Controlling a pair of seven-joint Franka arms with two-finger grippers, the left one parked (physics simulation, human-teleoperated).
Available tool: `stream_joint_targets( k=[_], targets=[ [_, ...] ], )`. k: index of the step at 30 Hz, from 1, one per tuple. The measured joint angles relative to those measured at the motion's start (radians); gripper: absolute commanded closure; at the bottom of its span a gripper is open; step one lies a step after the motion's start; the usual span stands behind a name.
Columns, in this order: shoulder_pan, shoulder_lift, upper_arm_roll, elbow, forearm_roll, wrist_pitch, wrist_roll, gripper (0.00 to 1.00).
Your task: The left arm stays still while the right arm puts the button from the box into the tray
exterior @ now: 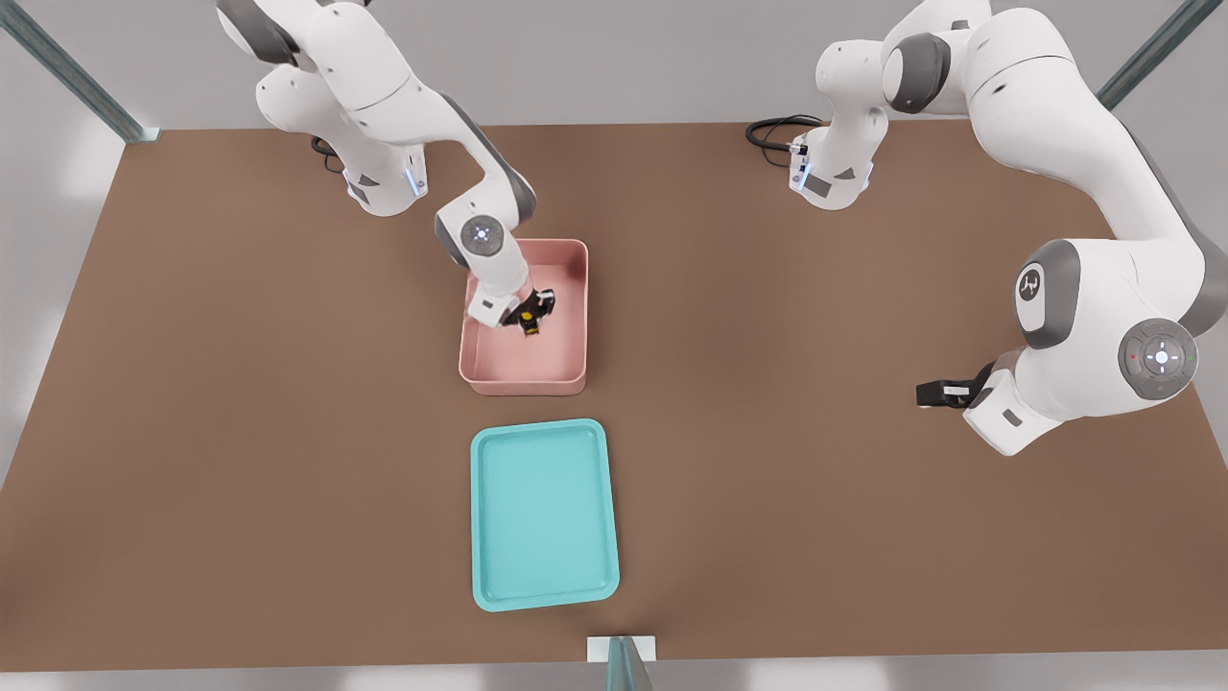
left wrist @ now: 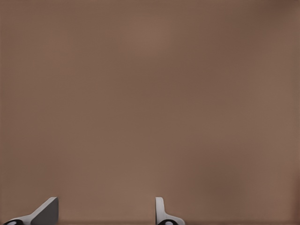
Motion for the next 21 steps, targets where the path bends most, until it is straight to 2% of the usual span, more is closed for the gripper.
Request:
stream_joint_targets(
  k=[1,7,14,17,21],
  targets=[
    [0.001,-0.006,0.008,0.009,0.001,-0.013,0.005,0.6],
    [-0.002,-0.014,0.012,0.135,0.01,-0.132,0.024,0.6],
    [-0.058,-0.004,-0.115,0.38,0.055,-0.328,0.005,0.6],
    [-0.087,0.108,-0.14,0.562,0.094,-0.372,-0.02,0.6],
    [-0.1,0.355,-0.166,0.842,0.125,-0.4,-0.051,0.6]
  ],
)
